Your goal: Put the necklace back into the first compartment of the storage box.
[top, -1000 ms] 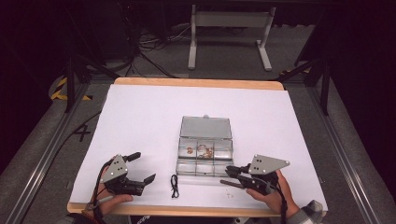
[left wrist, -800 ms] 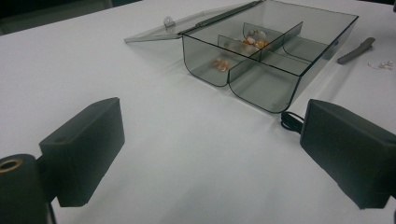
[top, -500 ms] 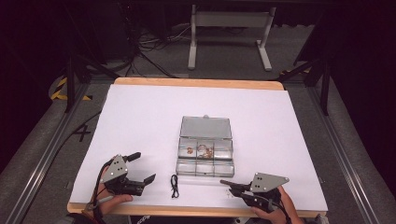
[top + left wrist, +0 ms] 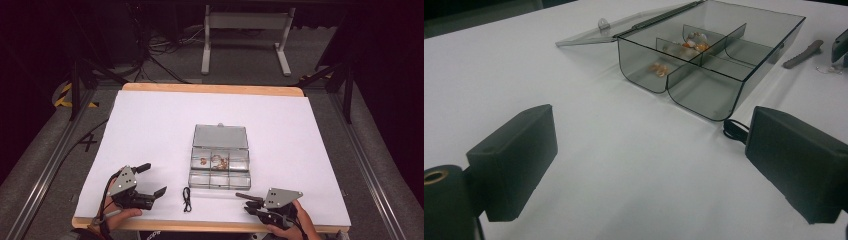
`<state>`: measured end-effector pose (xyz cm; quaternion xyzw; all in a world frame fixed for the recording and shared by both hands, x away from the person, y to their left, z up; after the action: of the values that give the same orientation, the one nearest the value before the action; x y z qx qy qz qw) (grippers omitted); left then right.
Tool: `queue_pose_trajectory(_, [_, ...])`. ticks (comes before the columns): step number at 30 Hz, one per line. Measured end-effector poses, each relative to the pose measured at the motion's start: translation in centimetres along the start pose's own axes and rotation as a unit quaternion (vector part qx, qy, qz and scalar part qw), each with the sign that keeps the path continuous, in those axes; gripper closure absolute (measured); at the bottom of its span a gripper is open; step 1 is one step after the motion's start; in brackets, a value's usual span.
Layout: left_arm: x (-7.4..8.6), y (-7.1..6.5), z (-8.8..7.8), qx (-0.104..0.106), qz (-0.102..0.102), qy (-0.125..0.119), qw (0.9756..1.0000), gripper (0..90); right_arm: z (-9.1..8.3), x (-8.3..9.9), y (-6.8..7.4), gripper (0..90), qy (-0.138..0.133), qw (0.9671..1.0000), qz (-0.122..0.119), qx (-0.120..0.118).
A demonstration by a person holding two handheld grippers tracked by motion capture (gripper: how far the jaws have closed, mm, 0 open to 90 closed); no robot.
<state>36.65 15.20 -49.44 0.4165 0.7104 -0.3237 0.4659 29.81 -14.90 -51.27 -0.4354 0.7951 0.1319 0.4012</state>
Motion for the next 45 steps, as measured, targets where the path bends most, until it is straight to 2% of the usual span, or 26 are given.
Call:
queue_pose_trajectory(6, [0.0, 0.0, 0.0, 0.0, -0.002, 0.0, 1.0, 7.5, 0.3, 0.3, -0.1, 82.2, 0.005, 1.0, 0.0, 0.002])
queue_pose_trajectory(8, [0.1, -0.1, 0.0, 0.002, -0.005, 0.001, 1.0, 7.5, 0.3, 0.3, 0.0, 85.7, 0.006, 1.0, 0.0, 0.002])
queue_pose_trajectory(13, [0.0, 0.1, 0.0, -0.001, 0.003, 0.002, 1.0, 7.5, 0.2, 0.4, 0.0, 87.0, 0.005, 1.0, -0.001, 0.002])
queue_pose_trajectory(14, [0.0, 0.0, 0.0, 0.001, -0.005, -0.001, 1.0, 7.5, 0.2, 0.3, -0.1, 87.0, 0.003, 1.0, -0.002, 0.003])
queue_pose_trajectory(31, [0.1, 0.0, 0.0, 0.001, -0.007, 0.002, 1.0, 7.5, -1.9, -1.7, -0.9, 87.2, -0.042, 0.999, 0.003, 0.012])
queue_pose_trajectory(45, [0.0, 0.2, 0.0, 0.001, -0.01, -0.002, 1.0, 7.4, -2.6, -3.4, -1.9, 87.2, -0.072, 0.9971, 0.009, 0.022])
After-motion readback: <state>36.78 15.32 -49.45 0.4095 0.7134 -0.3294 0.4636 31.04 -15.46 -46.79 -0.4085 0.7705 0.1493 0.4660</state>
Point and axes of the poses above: each handheld gripper's, and its own axes: z roughly forward along the jaws, x roughly out of its underside, y roughly to its left, the point moved 10 cm from there along z, roughly forward along the jaws, and after that the axes turned 11 degrees about x, right-handed, at the moved point
